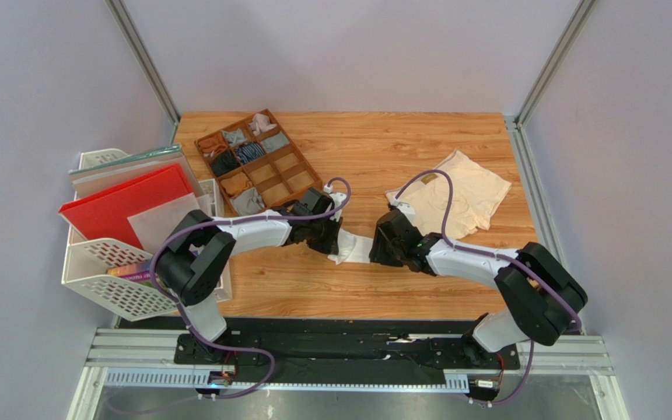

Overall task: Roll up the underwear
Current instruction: Roll the underwear at the center of the board.

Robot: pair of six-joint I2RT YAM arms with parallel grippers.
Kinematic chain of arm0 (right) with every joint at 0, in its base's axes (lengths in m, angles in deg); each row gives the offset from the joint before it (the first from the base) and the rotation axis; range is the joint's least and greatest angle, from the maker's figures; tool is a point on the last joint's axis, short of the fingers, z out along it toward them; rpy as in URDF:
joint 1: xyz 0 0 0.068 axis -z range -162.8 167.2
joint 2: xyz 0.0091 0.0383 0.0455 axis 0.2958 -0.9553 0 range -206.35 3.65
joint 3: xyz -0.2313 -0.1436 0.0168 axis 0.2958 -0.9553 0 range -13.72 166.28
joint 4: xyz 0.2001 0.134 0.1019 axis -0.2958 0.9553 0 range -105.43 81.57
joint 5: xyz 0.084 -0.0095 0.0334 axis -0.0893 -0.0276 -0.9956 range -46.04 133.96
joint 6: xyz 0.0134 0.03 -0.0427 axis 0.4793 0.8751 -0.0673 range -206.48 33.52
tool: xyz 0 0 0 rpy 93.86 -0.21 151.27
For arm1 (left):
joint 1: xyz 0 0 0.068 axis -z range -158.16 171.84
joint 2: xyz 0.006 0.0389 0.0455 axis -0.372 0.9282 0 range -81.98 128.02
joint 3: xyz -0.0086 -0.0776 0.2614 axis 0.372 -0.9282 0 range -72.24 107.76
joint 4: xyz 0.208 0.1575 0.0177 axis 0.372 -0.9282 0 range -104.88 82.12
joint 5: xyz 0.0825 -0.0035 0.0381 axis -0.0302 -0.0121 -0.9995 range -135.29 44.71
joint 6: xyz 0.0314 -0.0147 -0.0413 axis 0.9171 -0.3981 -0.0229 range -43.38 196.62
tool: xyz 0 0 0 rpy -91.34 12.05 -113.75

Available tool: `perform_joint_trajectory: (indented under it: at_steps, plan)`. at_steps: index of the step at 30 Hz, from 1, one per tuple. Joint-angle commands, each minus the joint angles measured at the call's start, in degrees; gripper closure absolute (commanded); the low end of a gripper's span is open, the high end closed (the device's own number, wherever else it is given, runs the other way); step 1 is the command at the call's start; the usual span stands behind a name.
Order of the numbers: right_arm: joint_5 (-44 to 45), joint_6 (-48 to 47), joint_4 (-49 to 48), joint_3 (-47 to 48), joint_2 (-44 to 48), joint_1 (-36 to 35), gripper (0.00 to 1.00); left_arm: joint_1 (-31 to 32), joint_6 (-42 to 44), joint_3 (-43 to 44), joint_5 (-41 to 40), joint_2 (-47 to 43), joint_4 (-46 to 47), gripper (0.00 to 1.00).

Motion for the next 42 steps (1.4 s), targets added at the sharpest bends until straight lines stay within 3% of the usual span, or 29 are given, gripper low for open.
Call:
perform_joint_trajectory:
  at_steps: [1, 9, 14, 18, 22, 28, 30, 33, 36, 39, 42]
  plan:
    - [-2.22, 1.77, -4.15, 1.38, -2.51, 0.09, 0.59, 0.16, 2.52, -0.60, 0.03, -1.71, -2.99, 1.00]
    - [-5.22, 3.27, -4.95, 1.64, -4.63, -0.08, 0.59, 0.16, 1.91, -0.69, -0.32, -2.06, -2.64, 1.00]
    - [-5.04, 4.94, -0.57, 2.26, -4.71, -0.25, 0.63, 0.16, 0.59, -0.34, -0.67, -1.97, -2.46, 1.00]
    - [-5.83, 6.08, 0.24, 1.82, -6.03, -1.05, 0.77, 0.16, 0.32, 0.10, -0.67, -1.80, -2.29, 1.00]
    - [-6.36, 7.31, -0.37, 1.29, -7.97, -2.71, 1.00, 0.16, 0.23, 0.71, -0.67, -1.62, -2.55, 1.00]
    - [-6.54, 10.12, -1.17, 0.94, -7.36, -7.28, 1.00, 0.16, 1.46, 0.80, -0.76, -1.44, -2.64, 1.00]
    - [-5.31, 10.22, 0.49, 1.29, -6.04, -7.99, 0.94, 0.16, 4.61, 0.80, 0.29, -1.35, -2.55, 1.00]
    - [-2.25, 9.08, 4.01, 0.15, -0.17, -7.99, 0.58, 0.07, 10.14, -0.34, 3.36, -1.79, -0.19, 1.00]
    - [0.13, 4.43, 4.63, -2.30, 7.66, -7.20, 0.41, 0.07, 14.98, -0.87, 8.27, -1.71, 0.61, 1.00]
    - [-1.51, -1.20, 2.36, -5.37, 14.08, -4.49, 0.33, 0.07, 18.76, -1.04, 13.80, -1.71, 1.14, 1.00]
    - [-8.53, -7.44, -4.58, -8.37, 17.69, 0.52, 0.32, 0.07, 22.88, -1.48, 20.30, -2.14, 0.97, 1.00]
